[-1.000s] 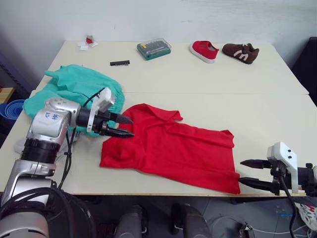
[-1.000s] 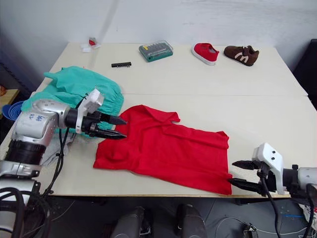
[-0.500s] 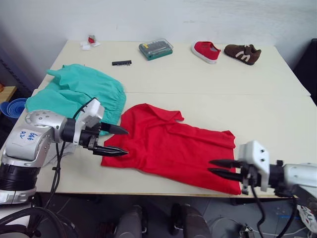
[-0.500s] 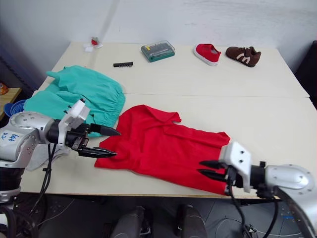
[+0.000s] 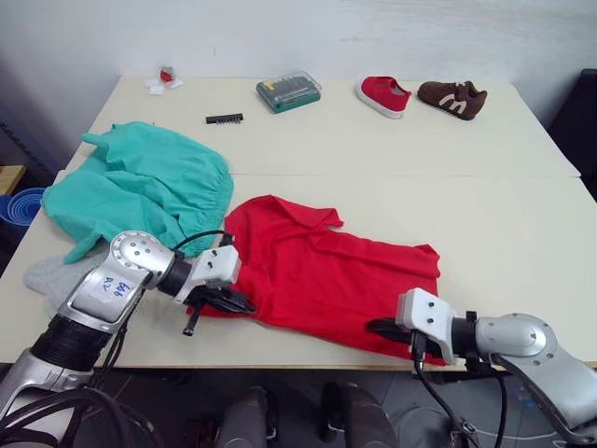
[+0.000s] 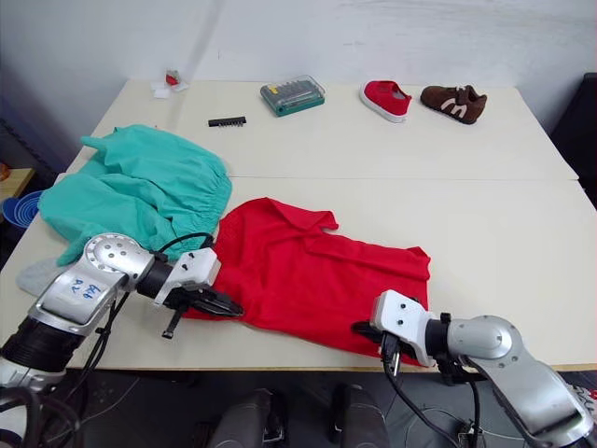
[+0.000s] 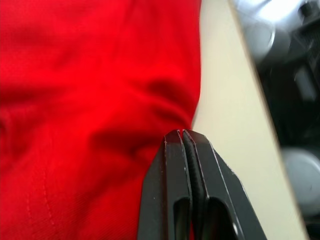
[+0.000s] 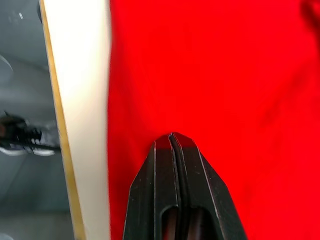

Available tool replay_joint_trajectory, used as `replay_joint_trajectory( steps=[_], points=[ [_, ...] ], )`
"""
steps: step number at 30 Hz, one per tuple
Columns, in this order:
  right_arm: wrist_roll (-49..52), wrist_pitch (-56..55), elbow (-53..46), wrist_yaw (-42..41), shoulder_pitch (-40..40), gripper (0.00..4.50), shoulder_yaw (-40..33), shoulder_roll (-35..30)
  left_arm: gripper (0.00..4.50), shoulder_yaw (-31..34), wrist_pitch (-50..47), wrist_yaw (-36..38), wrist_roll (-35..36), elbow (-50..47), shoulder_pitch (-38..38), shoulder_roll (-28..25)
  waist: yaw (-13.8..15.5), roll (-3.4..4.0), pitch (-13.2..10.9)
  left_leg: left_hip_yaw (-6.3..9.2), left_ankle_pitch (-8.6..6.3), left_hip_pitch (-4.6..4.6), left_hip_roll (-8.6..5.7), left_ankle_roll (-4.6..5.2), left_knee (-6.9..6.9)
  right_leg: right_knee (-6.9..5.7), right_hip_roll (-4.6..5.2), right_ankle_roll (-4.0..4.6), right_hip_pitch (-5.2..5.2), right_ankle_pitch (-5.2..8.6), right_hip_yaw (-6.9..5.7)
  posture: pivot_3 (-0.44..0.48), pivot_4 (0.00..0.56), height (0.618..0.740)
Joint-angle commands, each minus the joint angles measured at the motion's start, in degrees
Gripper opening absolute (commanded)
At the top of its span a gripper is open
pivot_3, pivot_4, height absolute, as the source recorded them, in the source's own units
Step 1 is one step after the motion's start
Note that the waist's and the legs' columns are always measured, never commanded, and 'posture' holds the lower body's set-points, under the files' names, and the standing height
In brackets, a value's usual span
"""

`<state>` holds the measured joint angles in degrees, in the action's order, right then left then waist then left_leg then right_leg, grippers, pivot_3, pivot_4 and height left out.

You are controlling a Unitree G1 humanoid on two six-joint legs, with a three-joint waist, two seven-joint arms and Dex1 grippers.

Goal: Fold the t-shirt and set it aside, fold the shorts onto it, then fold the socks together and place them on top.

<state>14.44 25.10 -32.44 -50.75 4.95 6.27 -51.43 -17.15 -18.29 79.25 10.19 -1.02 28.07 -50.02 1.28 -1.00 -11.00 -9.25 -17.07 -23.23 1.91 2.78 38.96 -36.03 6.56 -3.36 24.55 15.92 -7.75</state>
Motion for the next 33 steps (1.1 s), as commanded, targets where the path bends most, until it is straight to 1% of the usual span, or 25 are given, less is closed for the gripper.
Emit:
replay_joint_trajectory(
  steps=[1, 3, 6, 10, 12, 14, 17, 19, 22, 25, 29, 33],
  points=[
    [-3.5, -4.9, 3.1, -0.7, 4.5, 0.0, -1.8, -2.3, 0.05, 0.1, 9.5, -2.3, -6.6, 8.4, 0.4, -2.4, 0.0, -0.01, 0.1, 0.0, -0.01, 0.01, 0.02, 0.0, -0.02, 0.01, 0.0, 0.01, -0.01, 0.0, -0.01, 0.0, 0.15, 0.74],
    [-4.4, -8.5, 4.9, -1.7, 8.0, 0.0, -4.6, -4.1, 0.05, 1.0, 12.3, -1.1, -6.8, 11.9, 0.0, -4.0, 0.1, 0.09, 0.2, 0.02, -0.02, 0.1, 0.04, -0.01, -0.02, 0.03, 0.0, 0.01, -0.1, 0.01, -0.02, 0.0, 0.15, 0.74],
    [-4.2, -12.3, 7.3, -3.1, 12.2, 0.0, -9.7, -5.8, 0.05, 3.2, 12.7, 1.3, -4.4, 12.8, -1.7, -6.5, 0.0, 0.12, 0.4, 0.01, -0.3, 0.26, 0.07, -0.01, -0.05, 0.03, 0.0, 0.03, -0.2, 0.01, -0.02, 0.0, 0.15, 0.74],
    [-2.2, -14.7, 8.4, -5.5, 14.6, 0.0, -15.3, -6.8, 0.05, 7.3, 6.7, 5.2, 0.7, 9.4, -4.3, -10.0, -0.2, 0.12, 0.5, 0.0, -0.31, 0.29, 0.11, 0.0, -0.08, 0.02, 0.0, 0.1, -0.21, 0.05, -0.02, 0.0, 0.15, 0.74],
    [0.5, -13.1, 6.7, -6.1, 13.8, 0.0, -16.8, -6.1, 0.05, 8.9, 3.9, 5.6, 2.3, 8.5, -4.1, -10.7, -0.1, 0.12, 0.5, 0.0, -0.27, 0.26, 0.12, -0.01, -0.08, 0.02, 0.0, 0.11, -0.17, 0.06, -0.03, 0.0, 0.15, 0.74],
    [3.9, -10.7, 3.9, -6.2, 12.0, 0.0, -17.2, -5.1, 0.05, 10.1, 0.0, 5.5, 4.2, 8.0, -2.4, -10.2, -0.1, 0.15, 0.4, 0.0, -0.22, 0.13, 0.13, 0.04, -0.06, 0.01, 0.0, 0.11, -0.06, 0.06, -0.03, 0.0, 0.15, 0.74],
    [8.5, -5.5, -0.5, -4.8, 7.9, 0.0, -15.9, -3.2, 0.05, 11.3, -8.3, 5.8, 8.9, 5.5, 1.0, -8.6, 0.0, 0.14, 0.4, 0.04, -0.16, 0.08, 0.13, 0.15, -0.05, 0.0, 0.0, 0.11, -0.04, 0.06, -0.05, 0.0, 0.15, 0.74],
    [9.4, -2.7, -2.2, -3.9, 5.8, 0.0, -14.5, -2.3, 0.05, 11.3, -11.7, 5.4, 10.4, 4.2, 2.5, -7.6, 0.1, 0.14, 0.4, 0.06, -0.12, 0.04, 0.12, 0.15, -0.03, 0.0, 0.0, 0.11, -0.03, 0.06, -0.05, 0.0, 0.15, 0.74],
    [8.3, -0.8, -3.1, -3.0, 3.5, 0.0, -11.3, -1.6, 0.05, 9.0, -10.3, 4.5, 8.3, 3.1, 2.6, -6.0, 0.0, 0.15, 0.4, 0.05, -0.11, 0.03, 0.11, 0.02, -0.03, 0.03, 0.0, 0.09, -0.04, 0.05, -0.04, 0.0, 0.15, 0.74],
    [5.5, -1.3, -2.1, -2.6, 2.6, 0.0, -8.3, -1.5, 0.05, 6.5, -7.7, 2.9, 5.2, 4.3, 3.1, -3.7, 0.0, 0.15, 0.4, -0.03, -0.15, 0.01, 0.09, -0.01, -0.03, 0.03, -0.02, 0.07, -0.01, 0.08, -0.04, 0.0, 0.15, 0.74],
    [1.4, -2.5, -0.6, -3.0, 3.6, 0.0, -4.5, -2.5, 0.05, 2.5, -0.1, -5.7, -4.3, 16.2, 8.7, 2.4, 0.2, 0.1, 0.4, -0.08, -0.13, 0.0, 0.06, 0.04, 0.05, 0.0, -0.06, 0.04, -0.02, 0.06, -0.03, 0.0, 0.15, 0.74],
    [-0.9, -2.2, 0.0, -3.2, 4.2, 0.0, -2.9, -2.9, 0.05, 0.8, 9.8, -9.1, -9.6, 26.5, 14.1, 6.5, 0.2, 0.09, 0.4, -0.05, -0.08, 0.03, 0.04, 0.17, 0.07, 0.0, -0.02, -0.01, -0.05, 0.0, -0.01, 0.0, 0.15, 0.74]
  ],
)
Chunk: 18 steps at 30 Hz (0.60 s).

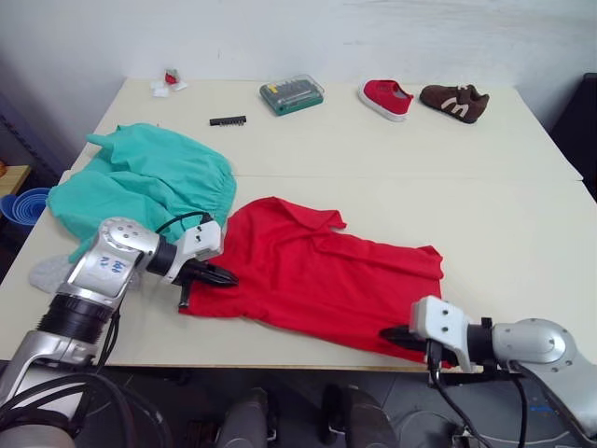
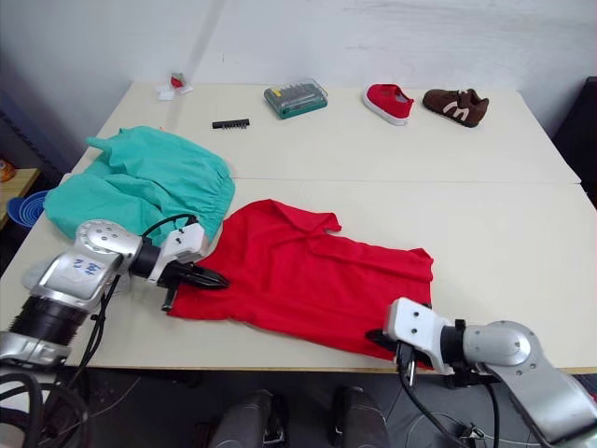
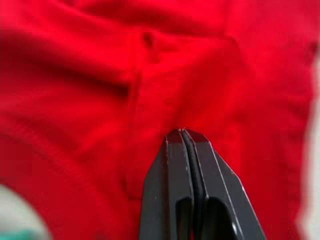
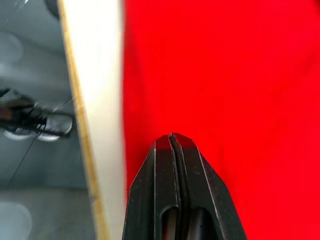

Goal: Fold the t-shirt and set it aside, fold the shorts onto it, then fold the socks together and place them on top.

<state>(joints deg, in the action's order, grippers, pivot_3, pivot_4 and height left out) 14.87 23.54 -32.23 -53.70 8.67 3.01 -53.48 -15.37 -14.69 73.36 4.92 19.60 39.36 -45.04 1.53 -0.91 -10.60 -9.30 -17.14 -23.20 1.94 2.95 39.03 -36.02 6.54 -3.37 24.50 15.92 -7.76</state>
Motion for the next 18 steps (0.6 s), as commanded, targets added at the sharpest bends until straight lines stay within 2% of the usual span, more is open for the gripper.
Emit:
replay_joint_trajectory(
  steps=[1, 7, 10, 12, 15, 18],
  points=[
    [-2.0, -0.9, 0.0, -0.2, 1.0, 0.0, 0.7, -0.9, 0.05, -1.3, 8.8, -4.1, -5.3, 8.4, 4.5, 2.8, 0.0, 0.0, 0.0, 0.0, 0.0, 0.0, -0.01, 0.04, 0.0, 0.01, 0.02, -0.01, 0.0, -0.03, 0.01, 0.0, 0.15, 0.74],
    [-3.7, -0.9, 0.9, 1.4, 2.9, 0.0, 0.8, 0.1, 0.05, 0.3, 23.0, -9.1, -8.1, 21.3, 12.9, 8.4, -0.1, -0.11, 0.1, 0.03, 0.0, 0.0, 0.0, 0.06, 0.0, 0.01, 0.02, -0.05, -0.02, -0.07, -0.01, 0.0, 0.15, 0.74],
    [-3.4, -1.1, 1.2, 1.9, 3.7, 0.0, 0.5, 0.4, 0.05, 1.5, 26.6, -4.4, -6.5, 22.9, 13.6, 6.7, -0.4, -0.11, 0.1, 0.01, 0.0, -0.01, 0.0, 0.02, 0.0, 0.03, 0.02, -0.07, -0.01, -0.08, -0.01, 0.0, 0.15, 0.74],
    [-3.1, -1.2, 1.3, 2.3, 4.2, 0.0, 0.2, 0.7, 0.05, 1.9, 25.6, -0.6, -5.4, 22.3, 13.1, 5.2, -0.6, -0.11, 0.1, -0.04, -0.03, 0.0, 0.02, -0.02, 0.0, 0.03, 0.01, -0.06, 0.0, -0.07, -0.01, 0.0, 0.15, 0.74],
    [-1.2, -2.4, 1.1, 2.2, 6.1, 0.0, -1.8, 1.5, 0.05, 2.6, 22.6, 7.9, -3.2, 17.9, 10.2, 0.2, -0.8, -0.11, 0.1, -0.05, -0.04, -0.01, 0.03, -0.02, 0.0, 0.05, -0.01, -0.07, 0.0, -0.07, -0.04, 0.0, 0.15, 0.74],
    [1.7, -2.5, -0.2, 1.7, 8.4, 0.0, -5.6, 2.2, 0.05, 4.5, 12.7, 12.0, 1.4, 10.1, 8.2, -1.9, -0.5, -0.13, 0.0, -0.05, -0.04, -0.01, 0.02, -0.01, 0.0, 0.05, -0.01, -0.07, 0.0, -0.07, -0.03, 0.0, 0.15, 0.74]
  ],
)
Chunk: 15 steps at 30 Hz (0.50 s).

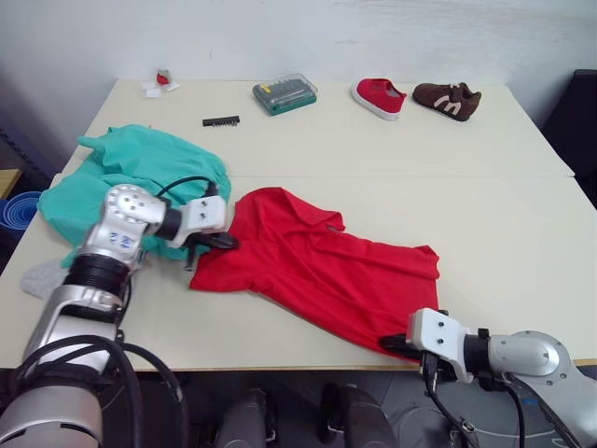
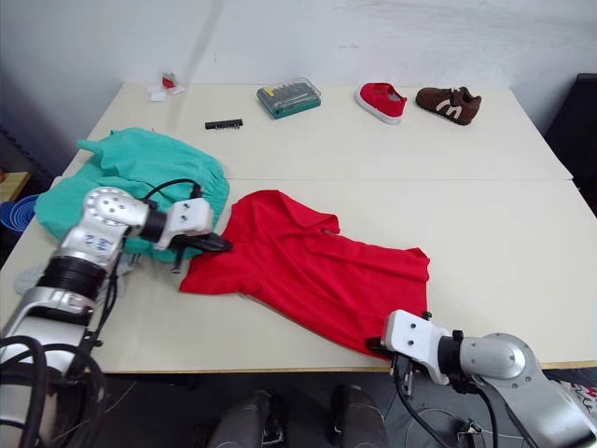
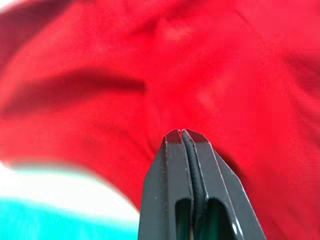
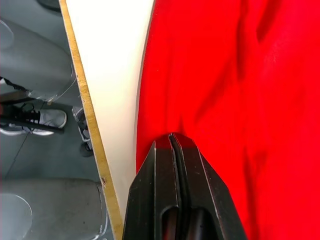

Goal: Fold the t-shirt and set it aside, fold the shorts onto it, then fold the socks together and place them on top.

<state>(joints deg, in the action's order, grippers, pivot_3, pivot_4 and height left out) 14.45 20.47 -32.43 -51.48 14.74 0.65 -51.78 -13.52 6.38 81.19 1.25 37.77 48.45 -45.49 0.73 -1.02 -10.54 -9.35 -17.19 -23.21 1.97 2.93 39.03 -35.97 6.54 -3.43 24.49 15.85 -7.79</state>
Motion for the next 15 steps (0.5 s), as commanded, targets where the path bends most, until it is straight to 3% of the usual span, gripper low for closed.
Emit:
replay_joint_trajectory(
  steps=[1, 4, 8, 12, 15],
  points=[
    [2.5, 0.6, -0.3, -0.6, 2.7, 0.0, -3.9, 0.6, 0.05, 3.1, -10.8, 4.7, 5.9, -10.0, -1.4, -1.7, 0.6, -0.02, 0.0, 0.03, 0.0, -0.02, -0.01, 0.01, 0.01, 0.0, 0.0, 0.0, -0.01, 0.0, -0.01, 0.0, 0.15, 0.74],
    [5.8, 2.8, -2.4, -0.7, 4.5, 0.0, -8.5, 0.5, 0.05, 3.7, -18.2, 7.1, 9.2, -21.1, -6.0, -4.1, 0.8, -0.03, 0.0, 0.11, 0.02, -0.04, -0.12, 0.11, 0.06, 0.03, 0.06, -0.08, -0.07, -0.04, 0.06, 0.0, 0.15, 0.74],
    [7.5, 5.3, -3.4, -1.1, 6.3, 0.0, -12.1, -0.2, 0.05, 2.3, -17.8, 3.9, 7.0, -25.5, -11.0, -4.2, 0.6, -0.02, 0.0, 0.11, 0.02, -0.01, -0.1, 0.11, 0.05, 0.02, 0.08, -0.09, -0.07, -0.05, 0.15, 0.0, 0.15, 0.74],
    [2.3, 3.5, -1.2, -2.7, 8.6, 0.0, -10.0, -3.6, 0.05, -2.3, -6.0, -3.2, -3.1, -18.3, -13.1, -3.5, 0.6, 0.0, 0.0, 0.1, 0.02, 0.0, -0.07, 0.09, 0.0, -0.01, 0.04, -0.03, -0.02, -0.01, 0.13, 0.0, 0.15, 0.74],
    [-1.5, -0.4, 2.2, -3.4, 9.5, 0.0, -9.7, -5.6, 0.05, -3.3, -0.7, -4.1, -6.2, -13.4, -12.8, -4.7, 0.6, 0.01, 0.1, 0.1, -0.07, 0.16, -0.05, 0.2, -0.03, 0.03, 0.04, -0.02, -0.16, -0.01, 0.12, 0.0, 0.15, 0.74]
  ],
)
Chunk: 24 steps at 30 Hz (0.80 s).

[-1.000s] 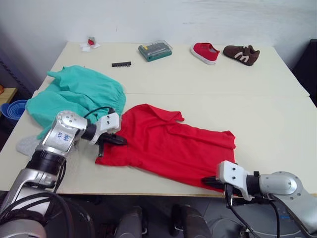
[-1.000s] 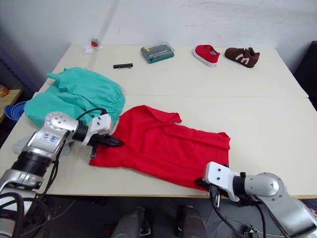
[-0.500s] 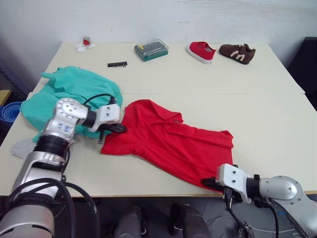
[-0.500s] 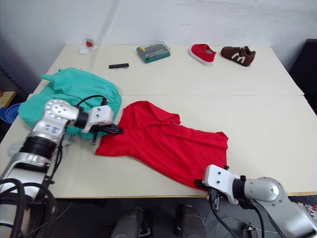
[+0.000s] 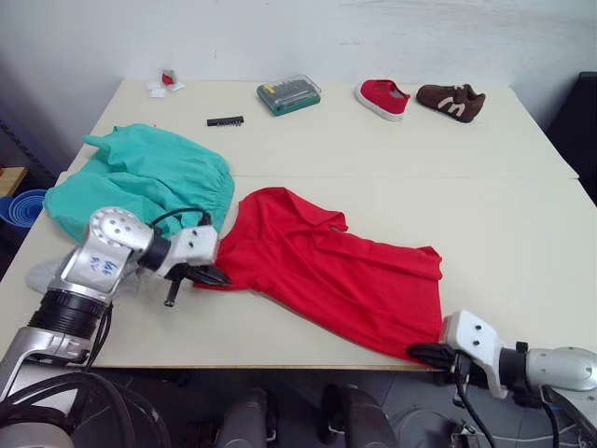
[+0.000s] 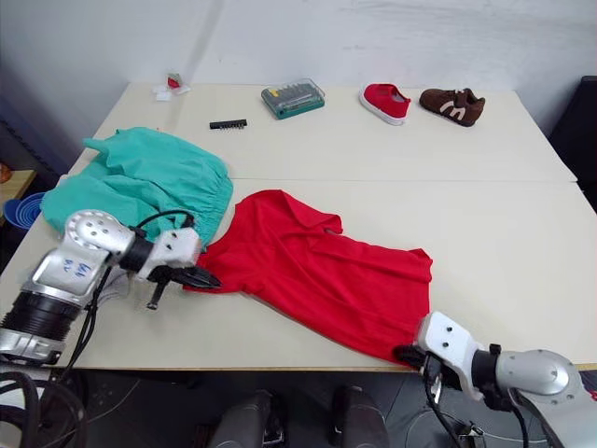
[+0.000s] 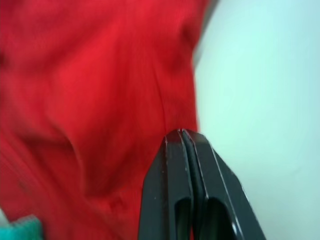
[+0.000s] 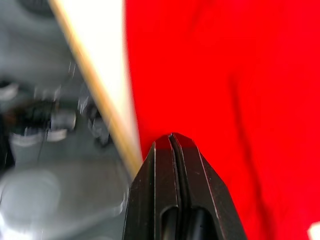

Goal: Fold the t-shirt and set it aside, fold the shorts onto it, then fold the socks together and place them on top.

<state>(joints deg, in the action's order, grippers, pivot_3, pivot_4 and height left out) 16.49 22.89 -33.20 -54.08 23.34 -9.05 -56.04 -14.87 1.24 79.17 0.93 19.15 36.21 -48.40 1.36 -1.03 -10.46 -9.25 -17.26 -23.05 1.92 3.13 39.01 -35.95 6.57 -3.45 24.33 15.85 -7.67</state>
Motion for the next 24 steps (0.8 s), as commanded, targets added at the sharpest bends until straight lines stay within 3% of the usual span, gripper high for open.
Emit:
replay_joint_trajectory(
  steps=[1, 9, 16, 18, 20, 24],
  points=[
    [-4.3, -4.0, 4.2, -1.1, 1.0, 0.0, -0.5, -1.8, 0.05, -2.2, 6.1, -1.4, -6.3, 6.0, -0.6, -2.7, 0.0, 0.05, 0.1, 0.0, -0.12, 0.02, 0.0, 0.05, 0.0, 0.02, 0.0, -0.01, -0.02, -0.01, 0.01, 0.0, 0.15, 0.74],
    [-1.0, -8.6, 9.8, -5.4, -0.8, 0.0, -8.8, -2.6, 0.05, 0.1, 6.7, 6.0, -1.5, 3.6, -2.2, -8.5, -0.4, 0.34, 0.3, -0.06, -0.21, 0.22, 0.07, -0.17, -0.15, 0.0, 0.0, 0.18, -0.05, 0.1, 0.02, 0.0, 0.15, 0.74],
    [8.7, -1.5, -3.3, -3.5, -1.0, 0.0, -14.7, 1.8, 0.05, 6.7, -14.4, 8.6, 12.7, -10.7, -3.0, -7.8, -0.2, 0.39, 0.2, 0.05, 0.06, -0.16, 0.17, -0.27, -0.09, -0.12, -0.1, 0.23, 0.23, 0.14, -0.09, 0.0, 0.15, 0.74],
    [7.5, -0.4, -6.0, -2.0, 0.0, 0.0, -14.4, 2.3, 0.42, 7.5, -16.9, 8.2, 14.3, -13.2, -3.1, -8.0, 0.0, 0.39, 0.2, 0.05, 0.05, -0.15, 0.16, -0.26, -0.07, -0.09, -0.1, 0.2, 0.19, 0.13, -0.09, 0.0, 0.15, 0.74],
    [6.5, 1.3, -7.8, -0.3, 1.0, 0.35, -13.6, 2.6, 0.86, 7.6, -15.5, 7.5, 13.6, -14.1, -3.3, -8.2, 0.1, 0.39, 0.2, 0.05, 0.05, -0.15, 0.12, -0.25, -0.06, -0.05, -0.1, 0.17, 0.17, 0.12, -0.08, 0.0, 0.15, 0.74],
    [0.7, -0.7, -8.8, 1.5, 4.1, 1.63, -10.1, 3.0, 2.19, 6.0, -7.7, 6.6, 8.8, -11.8, -4.1, -8.9, 0.0, 0.39, 0.2, 0.02, 0.03, -0.15, 0.1, -0.25, -0.07, -0.02, -0.1, 0.17, 0.18, 0.12, -0.05, 0.0, 0.15, 0.74]
  ],
)
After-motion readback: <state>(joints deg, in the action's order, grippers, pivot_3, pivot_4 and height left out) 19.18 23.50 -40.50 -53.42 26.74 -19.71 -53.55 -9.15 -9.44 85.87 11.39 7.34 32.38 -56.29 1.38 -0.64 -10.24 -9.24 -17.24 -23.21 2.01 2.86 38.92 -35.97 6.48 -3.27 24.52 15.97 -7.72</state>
